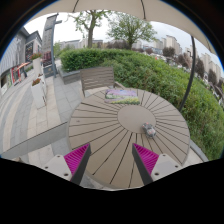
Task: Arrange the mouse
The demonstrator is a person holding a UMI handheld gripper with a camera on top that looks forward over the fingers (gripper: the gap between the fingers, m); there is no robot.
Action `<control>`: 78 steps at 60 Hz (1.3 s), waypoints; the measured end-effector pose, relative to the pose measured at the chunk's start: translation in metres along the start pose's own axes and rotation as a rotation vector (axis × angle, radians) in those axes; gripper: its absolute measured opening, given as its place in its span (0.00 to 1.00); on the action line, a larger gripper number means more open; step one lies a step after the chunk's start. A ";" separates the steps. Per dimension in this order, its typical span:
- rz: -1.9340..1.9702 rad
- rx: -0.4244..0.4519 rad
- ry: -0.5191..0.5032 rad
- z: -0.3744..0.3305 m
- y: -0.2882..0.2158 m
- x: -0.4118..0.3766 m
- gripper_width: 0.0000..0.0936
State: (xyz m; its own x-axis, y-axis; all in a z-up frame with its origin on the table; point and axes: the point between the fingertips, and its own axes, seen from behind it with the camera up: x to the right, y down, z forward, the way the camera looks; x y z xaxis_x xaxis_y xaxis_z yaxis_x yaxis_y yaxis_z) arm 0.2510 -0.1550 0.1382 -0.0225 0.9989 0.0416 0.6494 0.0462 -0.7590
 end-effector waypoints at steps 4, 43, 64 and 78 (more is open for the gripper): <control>0.008 0.006 0.053 0.008 0.000 0.023 0.91; 0.141 0.101 0.202 0.139 0.028 0.185 0.91; 0.173 0.082 0.212 0.222 0.017 0.219 0.91; 0.177 0.062 0.197 0.250 0.006 0.234 0.91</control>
State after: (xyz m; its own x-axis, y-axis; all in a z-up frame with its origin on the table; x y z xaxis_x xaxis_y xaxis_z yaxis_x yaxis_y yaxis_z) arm 0.0595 0.0817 -0.0195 0.2397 0.9705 0.0258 0.5820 -0.1224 -0.8039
